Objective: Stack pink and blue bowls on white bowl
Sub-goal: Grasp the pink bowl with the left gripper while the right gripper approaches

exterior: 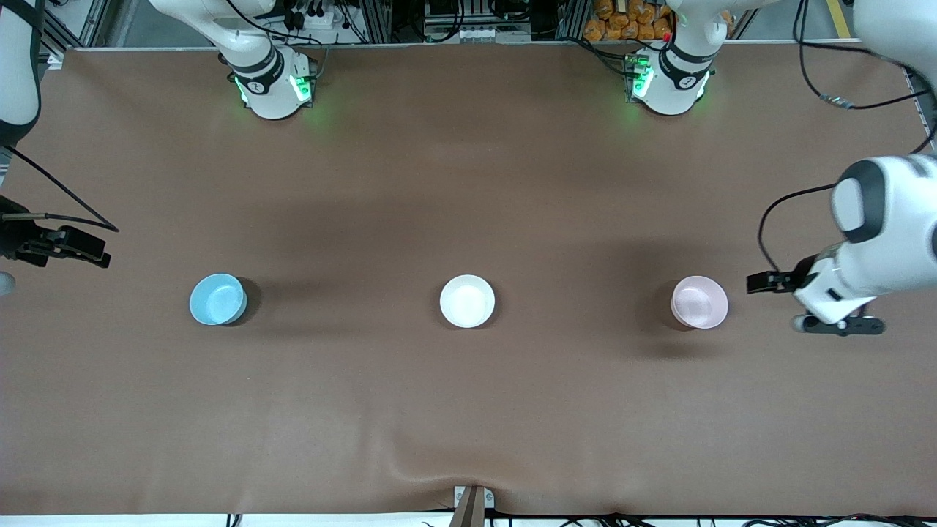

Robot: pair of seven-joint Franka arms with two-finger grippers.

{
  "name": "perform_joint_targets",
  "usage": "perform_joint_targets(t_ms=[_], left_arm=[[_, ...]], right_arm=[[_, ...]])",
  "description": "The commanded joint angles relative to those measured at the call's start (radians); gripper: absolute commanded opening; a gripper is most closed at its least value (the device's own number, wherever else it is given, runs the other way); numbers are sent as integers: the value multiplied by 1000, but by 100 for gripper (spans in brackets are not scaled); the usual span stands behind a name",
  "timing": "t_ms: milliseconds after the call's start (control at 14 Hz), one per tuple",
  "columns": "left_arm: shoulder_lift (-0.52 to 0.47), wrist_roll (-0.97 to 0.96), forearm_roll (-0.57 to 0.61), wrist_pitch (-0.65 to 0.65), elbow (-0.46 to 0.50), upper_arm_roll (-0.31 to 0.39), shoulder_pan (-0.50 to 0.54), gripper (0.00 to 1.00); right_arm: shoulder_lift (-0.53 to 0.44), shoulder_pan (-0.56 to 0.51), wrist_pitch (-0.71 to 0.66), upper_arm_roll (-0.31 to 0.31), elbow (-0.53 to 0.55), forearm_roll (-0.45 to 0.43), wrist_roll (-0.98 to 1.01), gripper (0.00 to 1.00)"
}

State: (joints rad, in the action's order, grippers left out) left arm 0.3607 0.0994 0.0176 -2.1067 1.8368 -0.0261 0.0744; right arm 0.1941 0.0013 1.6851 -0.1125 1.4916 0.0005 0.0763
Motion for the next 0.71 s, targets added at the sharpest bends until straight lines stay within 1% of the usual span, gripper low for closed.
perform_joint_targets(t_ms=[0, 143, 286, 357, 429, 571, 643], left_arm=[[1, 29, 2, -114, 90, -9, 10, 89], [26, 29, 1, -134, 90, -11, 8, 71], [72, 29, 1, -180, 91, -11, 10, 64], [86, 29, 1, -196, 91, -11, 15, 56], [90, 29, 1, -203, 90, -11, 15, 53], [109, 28, -5, -213, 82, -14, 15, 53], [119, 28, -14, -237, 85, -14, 12, 53]], right_arm=[[36, -44, 2, 5, -7, 3, 8, 100], [60, -44, 4, 7, -10, 4, 8, 100], [71, -34, 5, 8, -11, 4, 8, 100], [73, -29, 4, 10, -11, 4, 7, 100], [79, -29, 2, 10, -10, 4, 5, 100], [119, -29, 1, 10, -10, 3, 5, 100], [139, -30, 1, 8, -10, -2, 7, 100]])
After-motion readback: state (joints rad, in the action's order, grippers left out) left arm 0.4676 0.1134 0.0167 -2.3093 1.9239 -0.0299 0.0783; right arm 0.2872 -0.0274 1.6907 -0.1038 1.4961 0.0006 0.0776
